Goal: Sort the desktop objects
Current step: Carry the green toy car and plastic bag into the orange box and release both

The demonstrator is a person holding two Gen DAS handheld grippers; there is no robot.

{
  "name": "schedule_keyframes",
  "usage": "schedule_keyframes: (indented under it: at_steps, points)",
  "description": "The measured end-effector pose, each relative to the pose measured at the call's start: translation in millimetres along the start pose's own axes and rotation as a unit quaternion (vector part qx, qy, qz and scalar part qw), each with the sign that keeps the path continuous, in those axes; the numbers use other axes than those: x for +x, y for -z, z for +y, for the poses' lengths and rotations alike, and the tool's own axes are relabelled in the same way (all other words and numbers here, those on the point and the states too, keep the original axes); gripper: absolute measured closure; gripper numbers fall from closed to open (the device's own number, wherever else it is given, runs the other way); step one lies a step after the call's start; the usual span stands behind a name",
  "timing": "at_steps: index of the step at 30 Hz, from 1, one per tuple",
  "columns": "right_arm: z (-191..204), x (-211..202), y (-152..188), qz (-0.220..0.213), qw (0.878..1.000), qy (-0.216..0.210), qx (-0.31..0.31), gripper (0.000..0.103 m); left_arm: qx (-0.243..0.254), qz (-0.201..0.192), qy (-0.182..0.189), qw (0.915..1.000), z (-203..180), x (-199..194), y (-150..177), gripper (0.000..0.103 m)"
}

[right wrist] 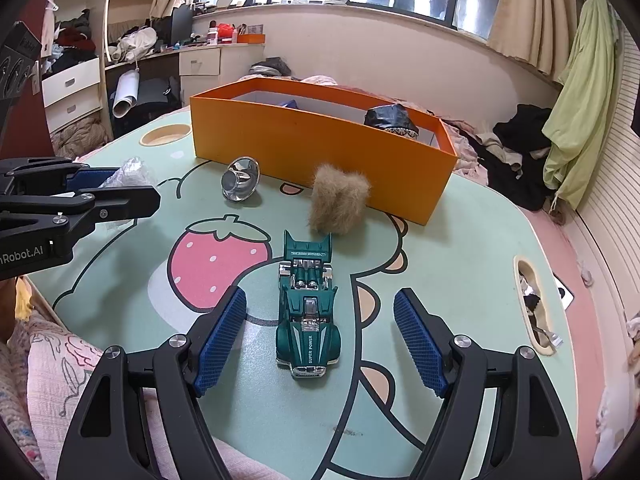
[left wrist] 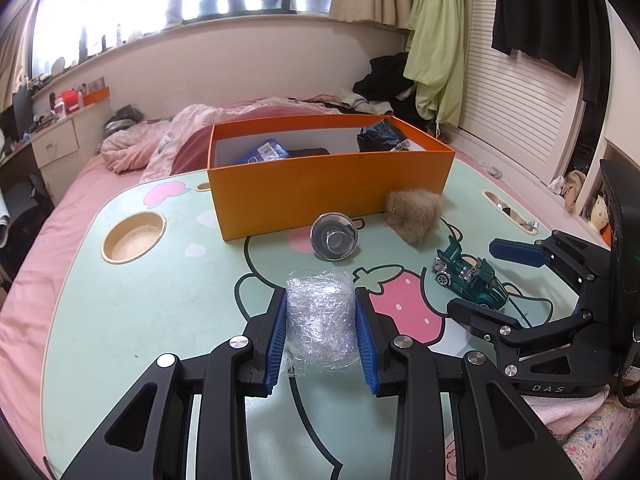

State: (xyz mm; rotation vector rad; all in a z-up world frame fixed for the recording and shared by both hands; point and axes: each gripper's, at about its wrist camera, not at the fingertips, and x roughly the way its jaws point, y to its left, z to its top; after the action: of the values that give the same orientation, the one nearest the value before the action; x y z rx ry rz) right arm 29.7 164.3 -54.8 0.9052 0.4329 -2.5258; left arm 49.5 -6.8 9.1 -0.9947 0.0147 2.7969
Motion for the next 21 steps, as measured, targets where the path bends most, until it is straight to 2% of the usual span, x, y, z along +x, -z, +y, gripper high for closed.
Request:
schedule_keyframes:
  at_steps: [3,4,5,6,8,21]
  points:
    - [0,0,0,-0.001,1.0,-0.005,-0.001,0.029,0.0,0.0,0.001,1.0,0,0,0,0.072]
    - [0,0,1,-0.002,1.0,-0.017,-0.003,0.043,0.0,0.0,0.0,1.0,0,0,0,0.072]
    - [1,-2,1,-0.003,0.999,-0.037,-0.005,0.066,0.0,0.0,0.0,1.0,1,0,0,0.072]
    - [3,-4,2,-0.002,0.999,-0.052,-0.009,0.072,0.0,-0.001,0.001,1.0,1,-1,1,0.072]
    - [7,-6,3,-0.003,0.998,-0.059,-0.023,0.073,-0.002,-0.002,0.001,1.0,2,-2,3,0.072]
    - [13,-7,5,-0.01,0.999,-0.031,-0.043,0.073,-0.001,-0.002,0.002,1.0,2,-2,3,0.072]
